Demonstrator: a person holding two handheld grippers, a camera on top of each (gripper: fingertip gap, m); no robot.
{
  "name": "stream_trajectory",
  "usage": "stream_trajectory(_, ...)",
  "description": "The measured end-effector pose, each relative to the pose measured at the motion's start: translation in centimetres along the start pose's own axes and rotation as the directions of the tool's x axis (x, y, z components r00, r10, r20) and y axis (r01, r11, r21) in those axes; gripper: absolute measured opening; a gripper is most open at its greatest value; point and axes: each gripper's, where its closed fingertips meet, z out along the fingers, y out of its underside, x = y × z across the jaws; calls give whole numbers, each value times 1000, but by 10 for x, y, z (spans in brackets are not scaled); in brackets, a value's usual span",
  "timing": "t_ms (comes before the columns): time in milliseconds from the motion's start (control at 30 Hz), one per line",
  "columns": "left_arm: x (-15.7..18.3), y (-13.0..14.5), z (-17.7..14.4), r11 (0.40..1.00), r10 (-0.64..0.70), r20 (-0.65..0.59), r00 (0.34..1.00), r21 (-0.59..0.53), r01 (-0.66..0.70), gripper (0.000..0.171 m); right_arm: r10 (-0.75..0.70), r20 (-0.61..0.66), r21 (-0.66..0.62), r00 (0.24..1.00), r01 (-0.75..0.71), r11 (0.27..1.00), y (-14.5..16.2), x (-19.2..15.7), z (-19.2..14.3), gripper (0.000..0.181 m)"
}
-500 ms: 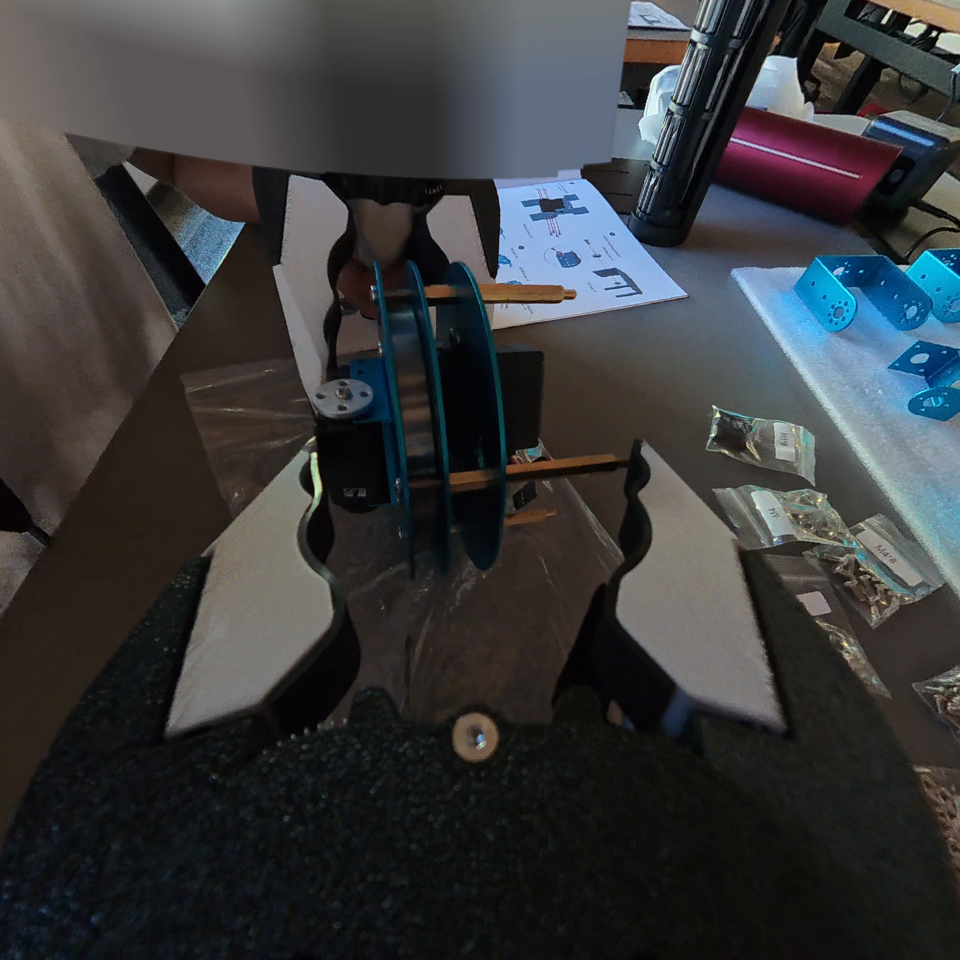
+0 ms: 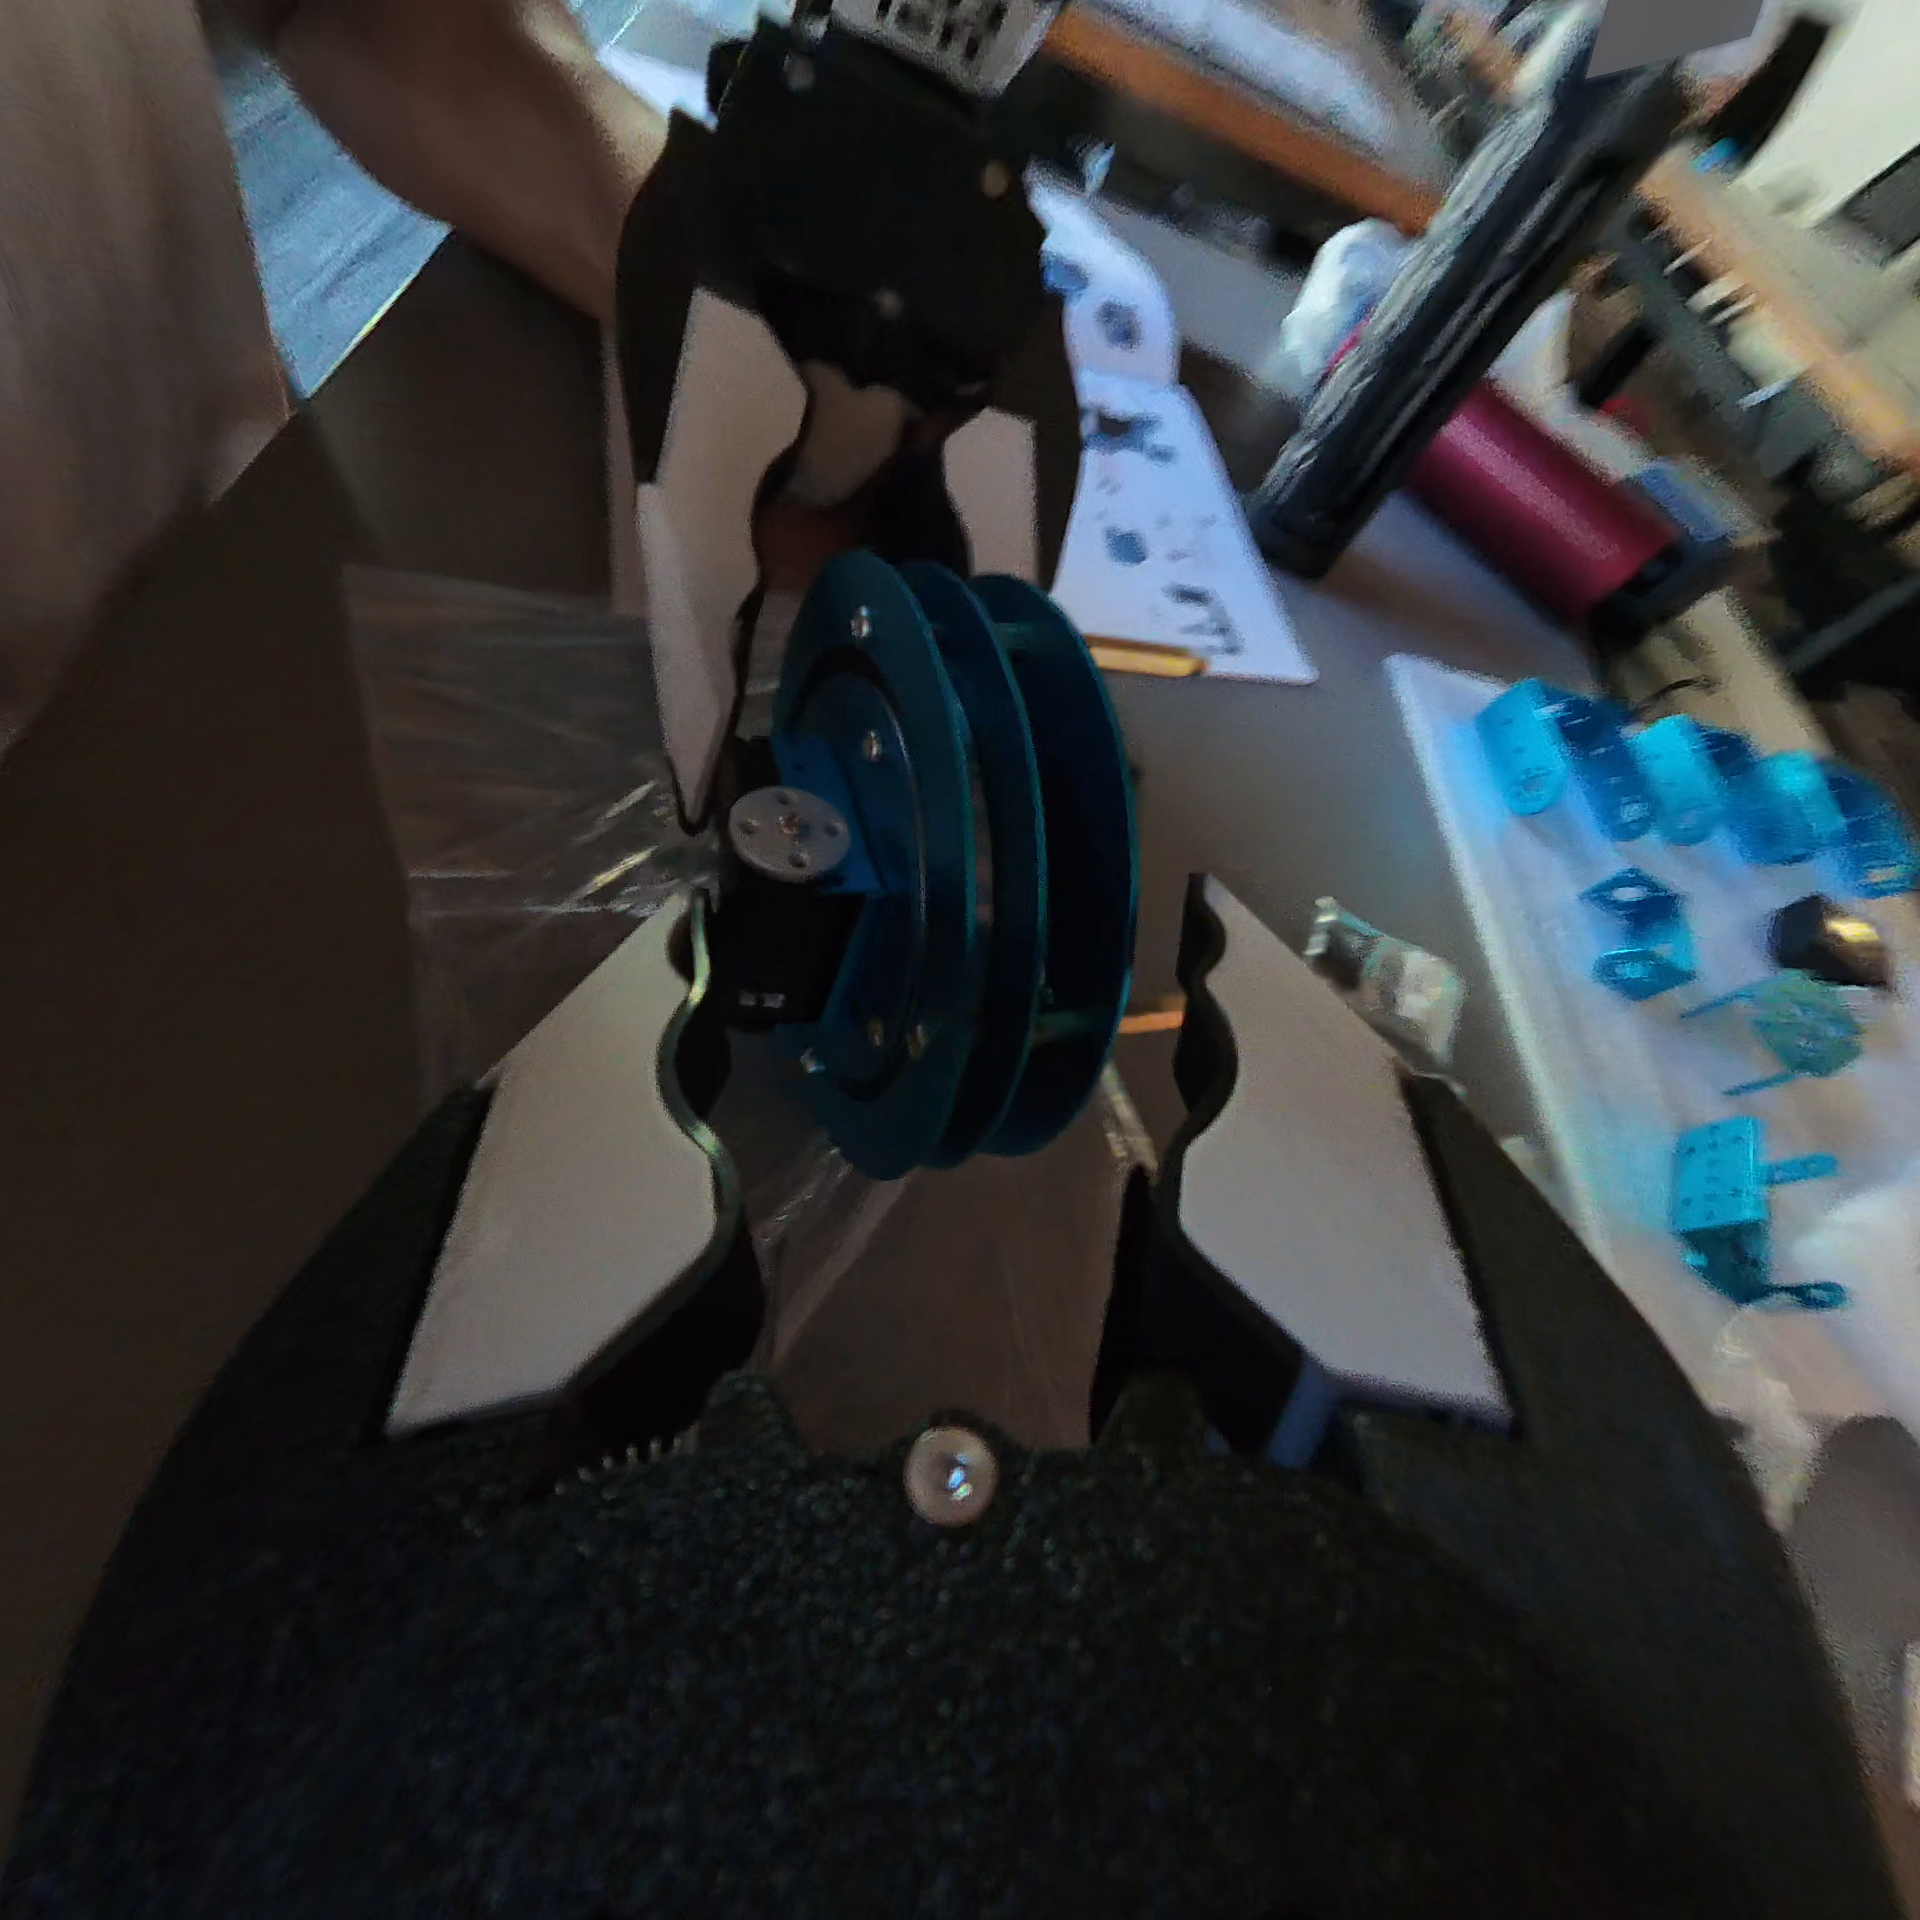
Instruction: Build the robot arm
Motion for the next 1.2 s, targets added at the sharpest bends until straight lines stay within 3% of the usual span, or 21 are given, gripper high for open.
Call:
stream_trajectory(133, 5, 0, 3, 997, 75, 21, 997, -10, -75, 52, 162, 204, -123, 965, -139, 983, 10, -17, 5, 75)
stream_trajectory(233, 2, -1, 2, 1000, 18, 0, 1000, 7, -18, 53, 207, 205, -101, 957, -190, 977, 9, -15, 6, 74)
stream_trajectory(300, 1, -3, 1, 1000, -7, -8, 1000, 13, 7, 68, 240, 203, -94, 949, -225, 970, 7, -15, 5, 68)
stream_trajectory(467, 4, -2, -1, 1000, 4, -14, 1000, 0, -4, 64, 250, 193, -79, 949, -239, 968, 6, -18, 5, 69)
stream_trajectory(567, 6, -1, -1, 1000, 21, -16, 1000, -1, -21, 54, 243, 171, -67, 955, -235, 970, 7, -20, 6, 73)
stream_trajectory(900, 8, 1, 0, 999, 37, -18, 999, -18, -37, 68, 216, 148, -68, 965, -208, 976, 7, -23, 4, 68)
stream_trajectory(967, 9, 2, 0, 999, 38, -22, 999, -23, -38, 60, 215, 144, -76, 966, -206, 976, 7, -24, 5, 69)
stream_trajectory(1200, 19, 4, 1, 999, -17, -89, 996, -28, 15, 59, 235, 159, -118, 959, -217, 969, 1, -32, 1, 68)
